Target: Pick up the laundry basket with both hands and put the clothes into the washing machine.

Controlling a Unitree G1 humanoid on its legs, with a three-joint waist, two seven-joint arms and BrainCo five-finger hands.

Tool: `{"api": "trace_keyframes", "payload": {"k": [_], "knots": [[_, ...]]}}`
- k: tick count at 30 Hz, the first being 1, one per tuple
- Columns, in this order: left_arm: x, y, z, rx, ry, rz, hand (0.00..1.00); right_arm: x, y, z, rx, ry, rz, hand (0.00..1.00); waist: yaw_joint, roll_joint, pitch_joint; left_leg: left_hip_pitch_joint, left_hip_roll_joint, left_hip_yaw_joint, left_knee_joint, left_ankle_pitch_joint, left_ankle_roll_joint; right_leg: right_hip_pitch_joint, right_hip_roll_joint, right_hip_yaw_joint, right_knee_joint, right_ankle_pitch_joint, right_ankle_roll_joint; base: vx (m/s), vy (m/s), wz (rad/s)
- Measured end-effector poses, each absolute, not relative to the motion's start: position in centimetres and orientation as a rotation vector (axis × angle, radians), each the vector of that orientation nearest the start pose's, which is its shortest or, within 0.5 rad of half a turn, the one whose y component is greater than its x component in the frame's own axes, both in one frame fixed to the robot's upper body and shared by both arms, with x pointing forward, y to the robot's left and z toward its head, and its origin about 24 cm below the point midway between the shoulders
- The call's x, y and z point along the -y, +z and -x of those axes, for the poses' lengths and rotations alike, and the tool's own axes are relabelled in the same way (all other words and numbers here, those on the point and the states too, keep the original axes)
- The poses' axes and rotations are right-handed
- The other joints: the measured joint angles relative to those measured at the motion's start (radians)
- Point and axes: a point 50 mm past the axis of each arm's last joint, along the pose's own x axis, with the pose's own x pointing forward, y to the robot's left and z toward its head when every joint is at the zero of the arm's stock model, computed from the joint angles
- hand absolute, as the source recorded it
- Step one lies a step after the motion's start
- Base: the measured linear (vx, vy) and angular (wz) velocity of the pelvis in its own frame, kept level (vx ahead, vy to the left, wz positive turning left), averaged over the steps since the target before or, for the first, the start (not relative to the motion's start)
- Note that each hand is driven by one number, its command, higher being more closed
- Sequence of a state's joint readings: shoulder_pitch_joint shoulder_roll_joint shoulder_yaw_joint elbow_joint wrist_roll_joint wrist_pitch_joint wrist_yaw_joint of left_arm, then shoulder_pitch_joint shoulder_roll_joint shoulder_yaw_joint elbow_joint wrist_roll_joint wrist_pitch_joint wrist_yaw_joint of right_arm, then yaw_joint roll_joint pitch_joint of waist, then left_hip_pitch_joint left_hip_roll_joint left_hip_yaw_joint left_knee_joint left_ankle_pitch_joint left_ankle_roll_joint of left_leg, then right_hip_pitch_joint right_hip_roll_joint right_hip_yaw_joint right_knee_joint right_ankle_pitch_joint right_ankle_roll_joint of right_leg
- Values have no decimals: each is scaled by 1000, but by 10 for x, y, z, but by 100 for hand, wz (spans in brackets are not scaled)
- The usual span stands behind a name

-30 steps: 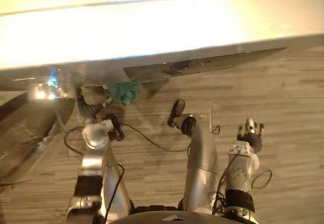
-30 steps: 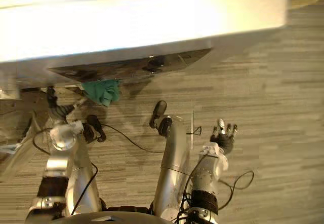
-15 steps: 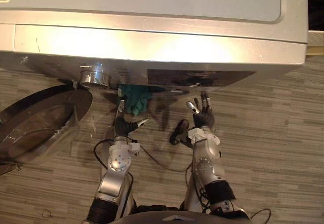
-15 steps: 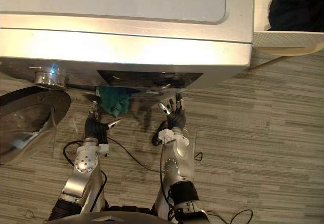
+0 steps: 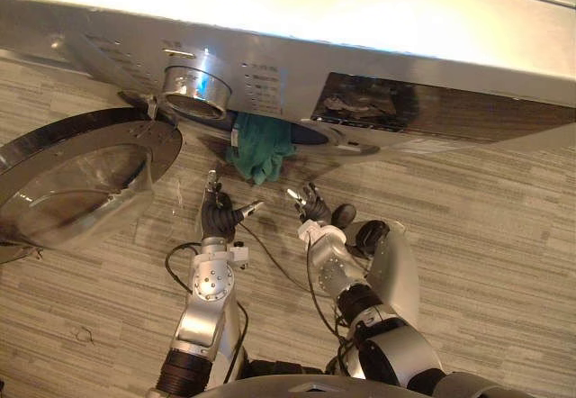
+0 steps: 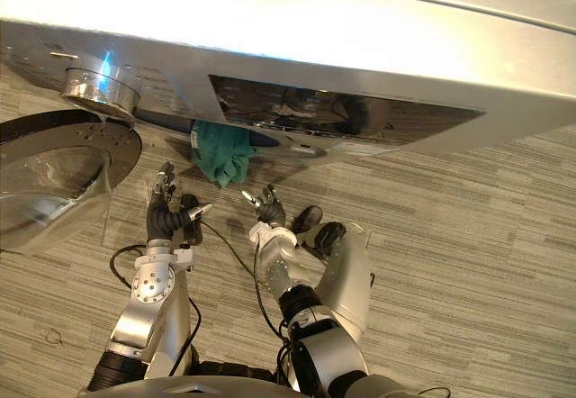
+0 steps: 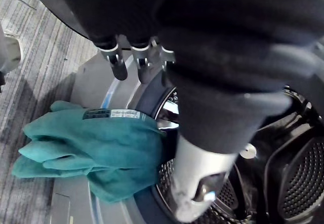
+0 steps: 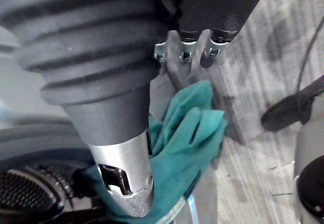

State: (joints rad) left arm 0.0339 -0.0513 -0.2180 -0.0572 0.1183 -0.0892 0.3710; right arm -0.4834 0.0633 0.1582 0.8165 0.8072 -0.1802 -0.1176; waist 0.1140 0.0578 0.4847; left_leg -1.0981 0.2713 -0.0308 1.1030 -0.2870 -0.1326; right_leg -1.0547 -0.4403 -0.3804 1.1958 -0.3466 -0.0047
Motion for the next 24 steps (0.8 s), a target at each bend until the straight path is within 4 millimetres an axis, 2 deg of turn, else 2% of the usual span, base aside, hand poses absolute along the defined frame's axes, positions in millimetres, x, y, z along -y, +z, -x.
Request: {"api": "trace_keyframes", "payload": {"k": [2, 6, 10, 11, 14, 16, 20, 22, 24], "knots": [[-107, 67, -240, 175, 172, -11, 0, 84, 5, -329, -299, -42, -684, 0, 23, 0, 0, -37, -19, -9, 18, 1, 1, -31, -23, 1, 27, -9, -2, -44, 30, 25], [-111, 73, -235, 195, 199, 17, 0, 93, 32, -352, -237, -46, -630, 0, 43, 13, 9, -107, -53, -38, 49, 5, 3, -76, -61, -9, 74, -30, 3, -46, 37, 29], [-112, 82, -231, 231, 212, 48, 0, 111, 63, -372, -154, -84, -575, 0, 60, 22, 22, -163, -92, -65, 71, 14, 3, -107, -103, -17, 121, -55, 9, -26, 26, 35], [-110, 87, -229, 253, 203, 67, 0, 121, 73, -378, -124, -95, -551, 0, 73, 22, 23, -189, -108, -72, 71, 20, 2, -130, -116, -18, 132, -60, 14, -28, 22, 33], [-108, 94, -226, 281, 211, 95, 0, 138, 87, -386, -93, -142, -507, 0, 85, 26, 26, -243, -142, -92, 73, 36, 1, -163, -149, -32, 159, -78, 20, -16, 12, 37], [-109, 99, -224, 298, 217, 118, 0, 145, 99, -391, -64, -149, -463, 0, 91, 29, 28, -279, -159, -104, 75, 47, -2, -191, -159, -29, 177, -84, 21, -8, 7, 34], [-107, 109, -218, 347, 217, 155, 0, 154, 109, -396, -60, -152, -326, 0, 108, 28, 27, -344, -174, -116, 112, 48, -4, -255, -169, -2, 226, -106, 22, -16, 10, 17], [-105, 117, -215, 382, 208, 172, 0, 155, 122, -400, -23, -147, -296, 0, 115, 30, 28, -390, -176, -117, 100, 56, -7, -300, -167, -3, 227, -110, 30, -63, 8, 17], [-102, 120, -213, 393, 204, 199, 0, 160, 143, -406, 32, -150, -278, 0, 119, 32, 28, -455, -186, -119, 67, 68, -13, -355, -171, -11, 228, -116, 40, -85, -13, 49]]}}
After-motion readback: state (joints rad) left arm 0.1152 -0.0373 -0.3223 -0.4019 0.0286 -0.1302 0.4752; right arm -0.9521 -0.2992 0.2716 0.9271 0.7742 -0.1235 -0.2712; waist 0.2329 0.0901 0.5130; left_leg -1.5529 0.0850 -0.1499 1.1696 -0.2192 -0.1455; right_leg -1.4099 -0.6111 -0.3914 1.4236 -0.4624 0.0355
